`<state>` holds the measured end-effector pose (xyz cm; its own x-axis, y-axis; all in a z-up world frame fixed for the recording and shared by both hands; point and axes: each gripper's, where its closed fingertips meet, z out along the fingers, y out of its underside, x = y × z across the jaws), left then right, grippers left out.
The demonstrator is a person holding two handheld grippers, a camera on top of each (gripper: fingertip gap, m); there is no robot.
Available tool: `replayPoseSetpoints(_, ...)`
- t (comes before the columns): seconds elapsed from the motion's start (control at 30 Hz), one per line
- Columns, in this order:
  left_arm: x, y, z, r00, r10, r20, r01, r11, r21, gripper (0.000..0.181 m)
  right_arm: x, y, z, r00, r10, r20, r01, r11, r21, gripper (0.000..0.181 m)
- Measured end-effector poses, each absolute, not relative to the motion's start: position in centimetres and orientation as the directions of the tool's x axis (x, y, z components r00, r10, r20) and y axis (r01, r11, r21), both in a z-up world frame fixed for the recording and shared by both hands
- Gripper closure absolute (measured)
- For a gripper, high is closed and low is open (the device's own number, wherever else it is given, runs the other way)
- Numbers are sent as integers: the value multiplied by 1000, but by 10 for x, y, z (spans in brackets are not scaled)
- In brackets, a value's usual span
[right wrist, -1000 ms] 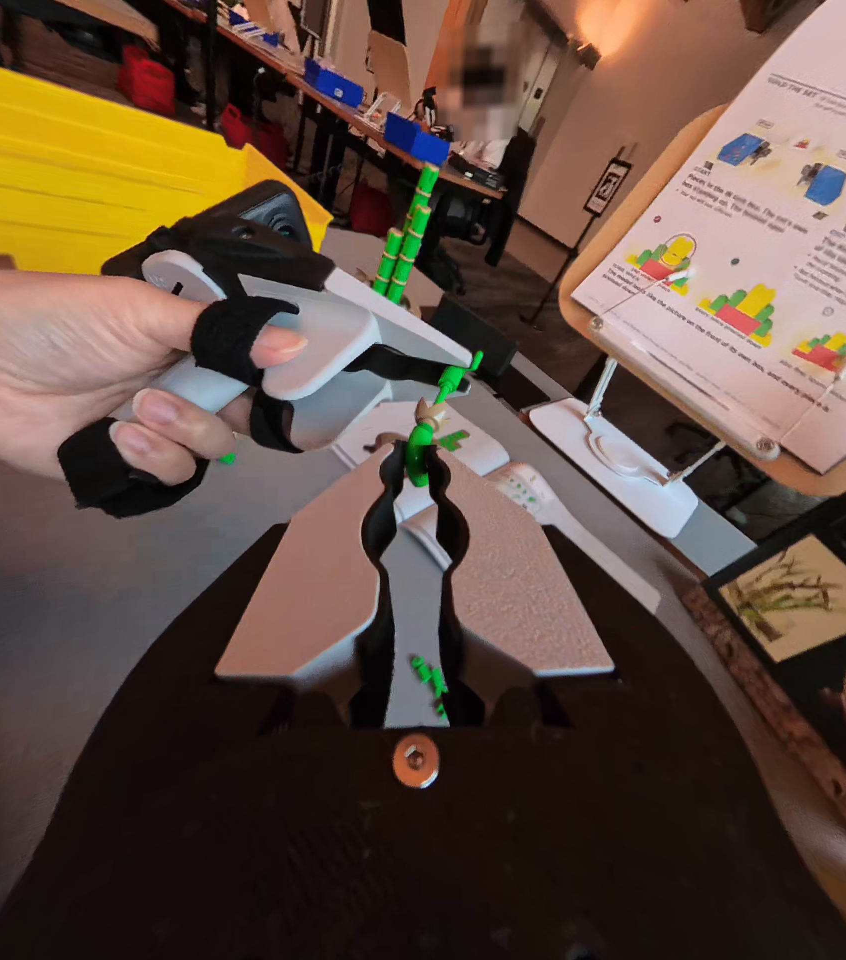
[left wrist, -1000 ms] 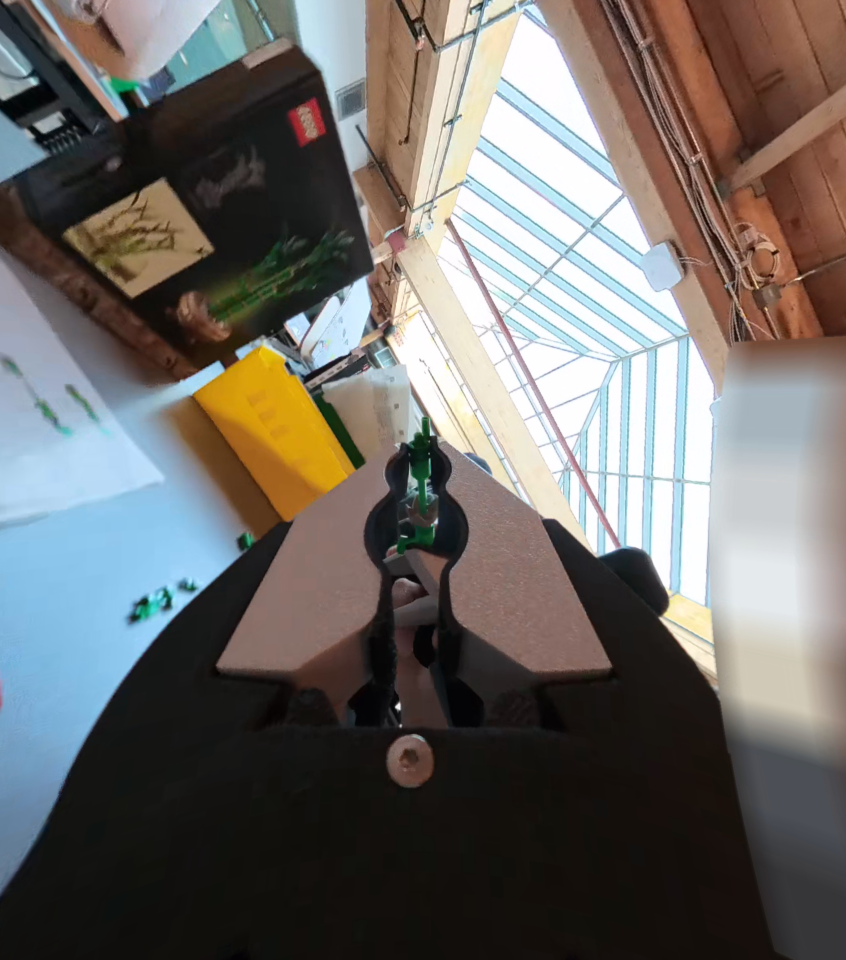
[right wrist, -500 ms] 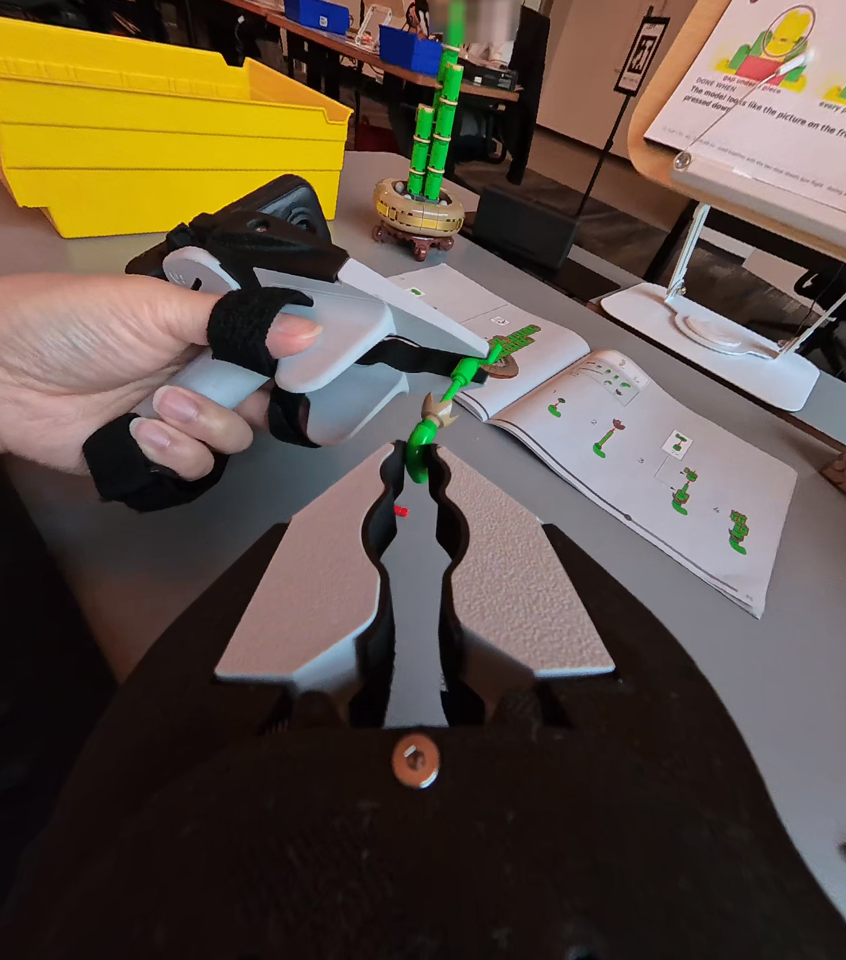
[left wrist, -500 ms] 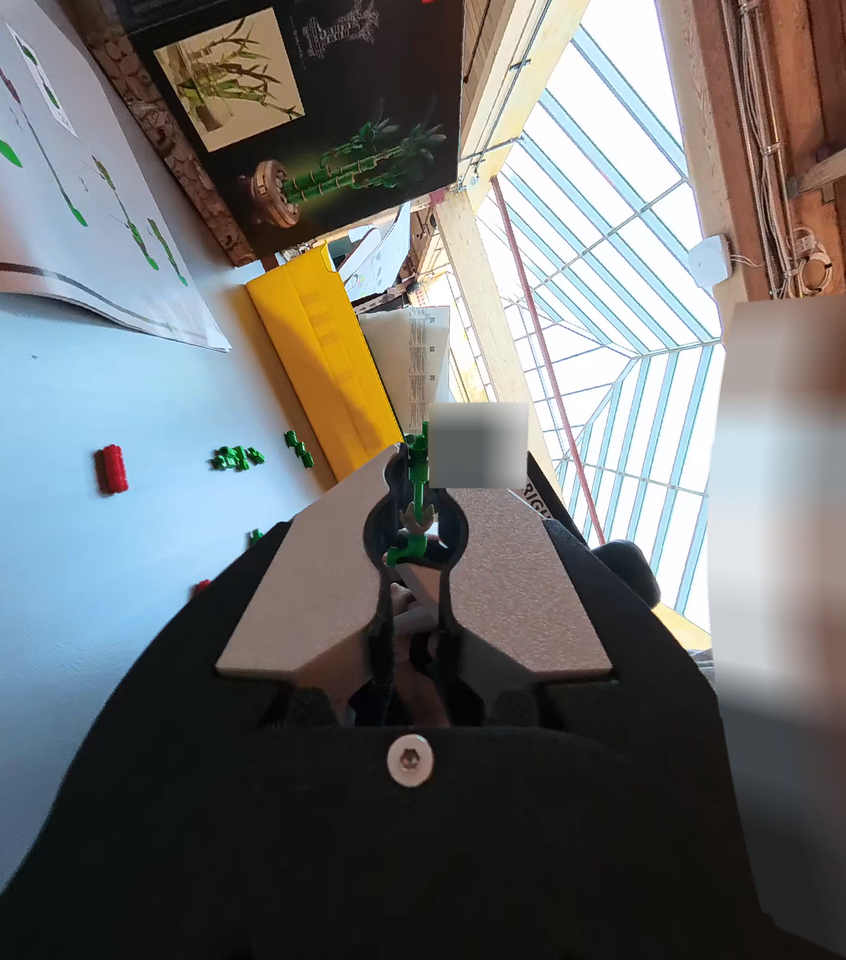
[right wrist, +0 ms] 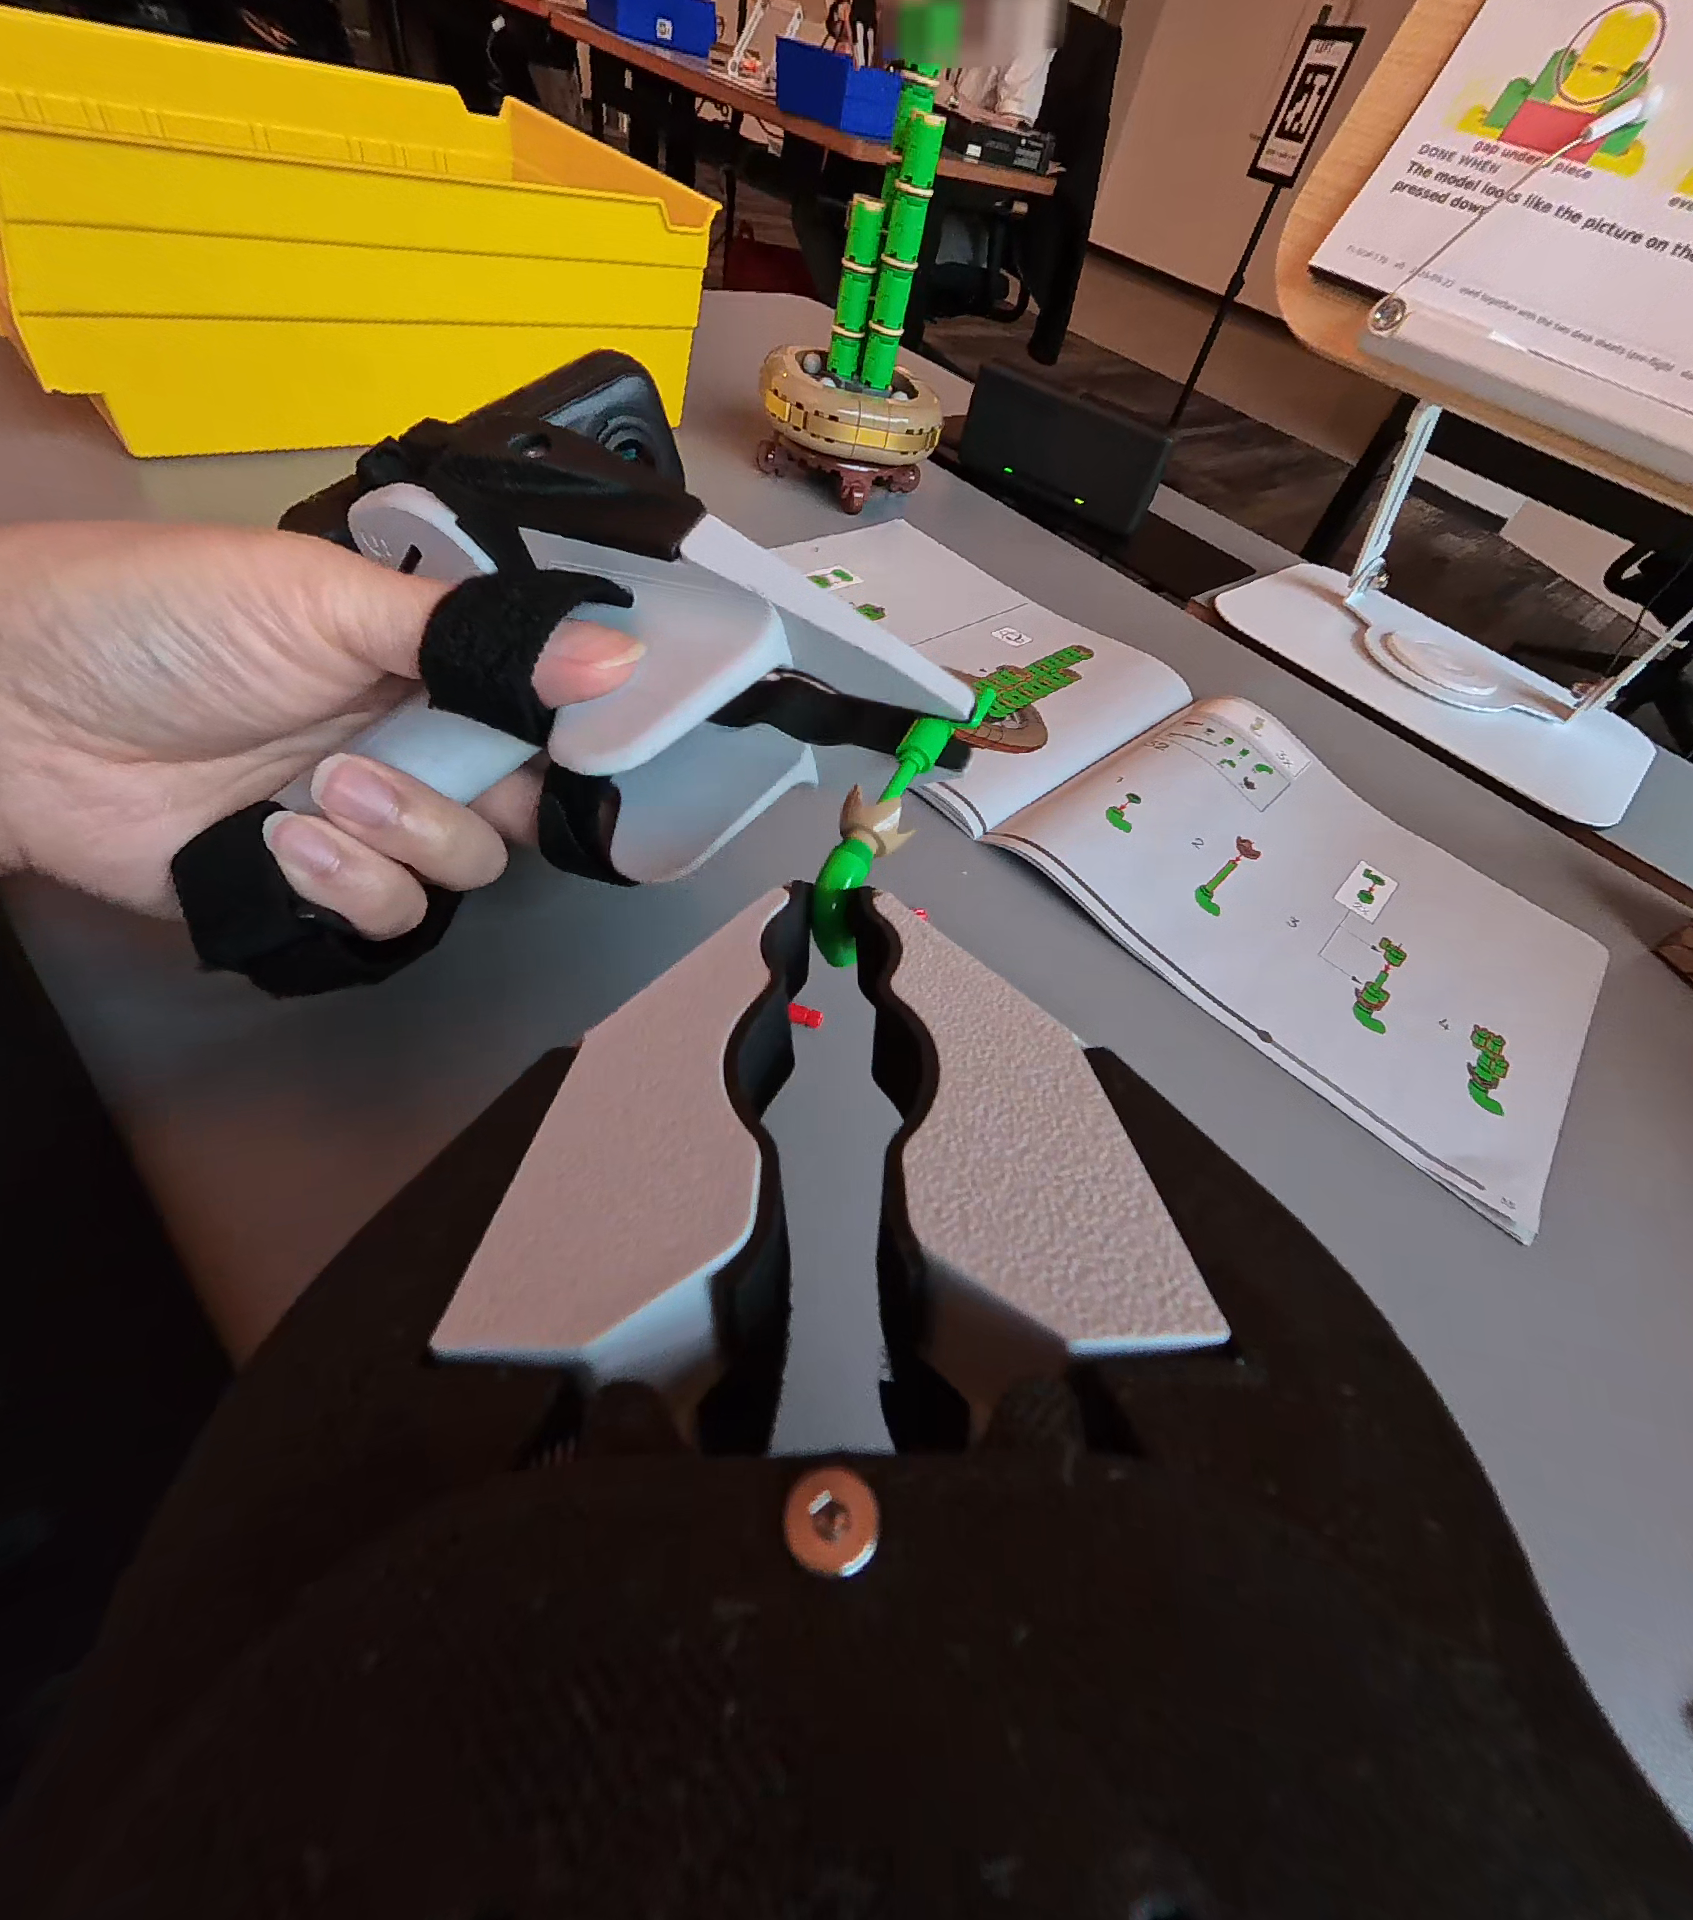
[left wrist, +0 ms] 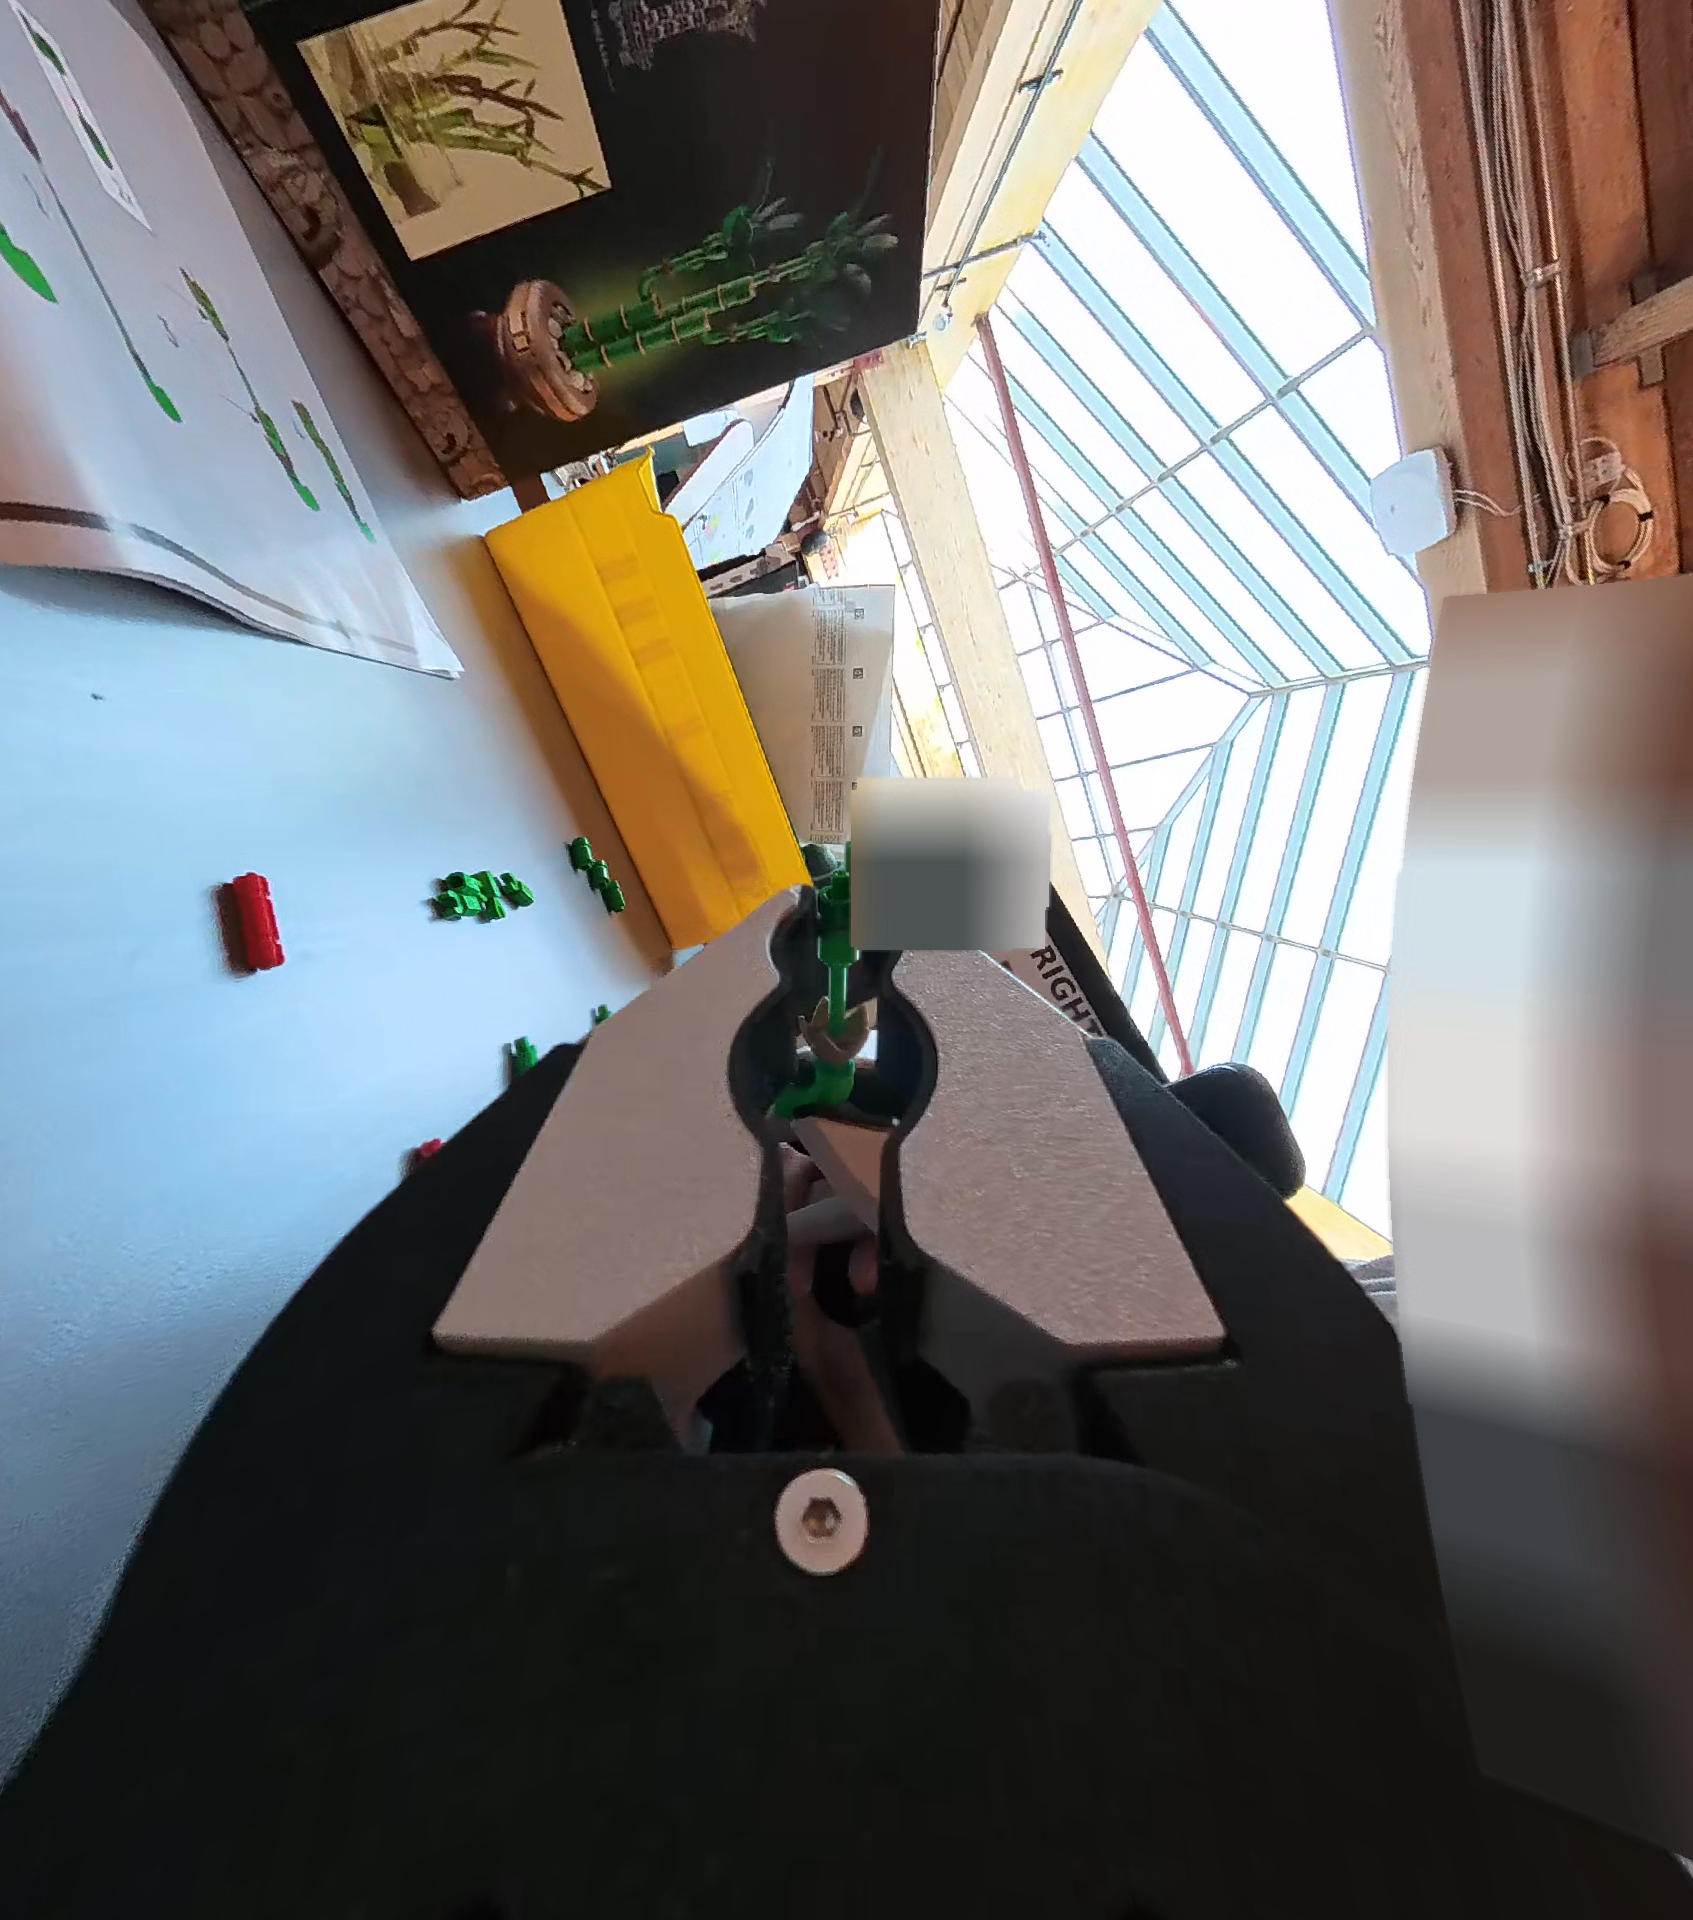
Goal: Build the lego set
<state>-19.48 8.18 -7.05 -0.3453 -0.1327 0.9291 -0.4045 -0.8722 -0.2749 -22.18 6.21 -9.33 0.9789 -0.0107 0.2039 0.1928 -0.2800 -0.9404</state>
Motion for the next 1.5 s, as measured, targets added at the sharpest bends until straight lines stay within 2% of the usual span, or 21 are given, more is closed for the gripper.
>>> replayPoseSetpoints(0.03, -195, 82, -71, -344, -142, 928, -401, -872, -281, 176, -222, 62, -94, 979, -9, 204, 193, -282, -940, 174)
replayPoseSetpoints(0.3, -195, 79, -79, -314, -175, 933, -409, -862, -299, 176, -225, 62, -103, 985, 10, 171, 165, -320, -933, 175)
replayPoseSetpoints(0.43, -196, 80, -82, -304, -130, 944, -409, -877, -252, 176, -224, 62, -107, 985, 9, 172, 165, -342, -925, 175)
replayPoseSetpoints(0.63, -196, 79, -85, -294, -123, 948, -404, -883, -239, 176, -224, 62, -110, 983, 7, 182, 172, -361, -917, 175)
replayPoseSetpoints(1.17, -196, 76, -89, -274, -252, 928, -387, -854, -347, 175, -225, 60, -113, 990, 20, 140, 137, -379, -915, 175)
replayPoseSetpoints(1.5, -196, 76, -90, -270, -284, 920, -377, -848, -372, 175, -224, 60, -112, 992, 17, 122, 119, -377, -919, 175)
